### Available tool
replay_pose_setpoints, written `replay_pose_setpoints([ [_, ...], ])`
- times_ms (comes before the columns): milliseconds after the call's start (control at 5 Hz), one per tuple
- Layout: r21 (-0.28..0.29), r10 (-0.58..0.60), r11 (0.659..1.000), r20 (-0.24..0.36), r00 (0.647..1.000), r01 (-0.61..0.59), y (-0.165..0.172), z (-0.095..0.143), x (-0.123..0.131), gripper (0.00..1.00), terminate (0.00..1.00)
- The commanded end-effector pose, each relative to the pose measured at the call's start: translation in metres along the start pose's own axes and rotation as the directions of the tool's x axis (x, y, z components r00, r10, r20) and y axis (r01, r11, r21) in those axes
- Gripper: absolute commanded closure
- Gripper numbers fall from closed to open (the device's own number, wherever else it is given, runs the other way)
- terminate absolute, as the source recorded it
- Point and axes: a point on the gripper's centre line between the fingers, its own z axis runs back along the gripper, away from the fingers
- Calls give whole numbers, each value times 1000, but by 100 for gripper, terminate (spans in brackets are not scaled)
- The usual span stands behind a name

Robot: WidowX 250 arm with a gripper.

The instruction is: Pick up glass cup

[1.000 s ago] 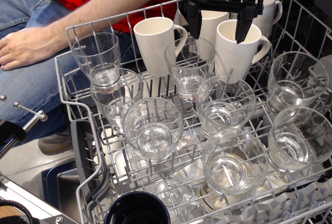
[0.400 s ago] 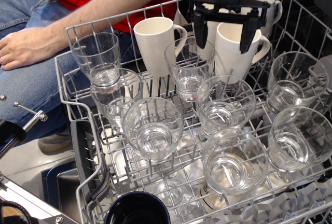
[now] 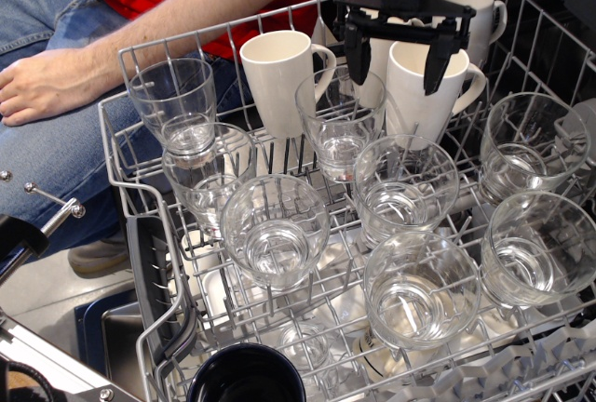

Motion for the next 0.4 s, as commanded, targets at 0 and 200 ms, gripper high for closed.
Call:
replay_pose_setpoints([
  [0,-11,-46,999,95,994,47,5,-14,12,0,0],
  [200,-15,-58,998,128,990,61,5,-30,20,0,0],
])
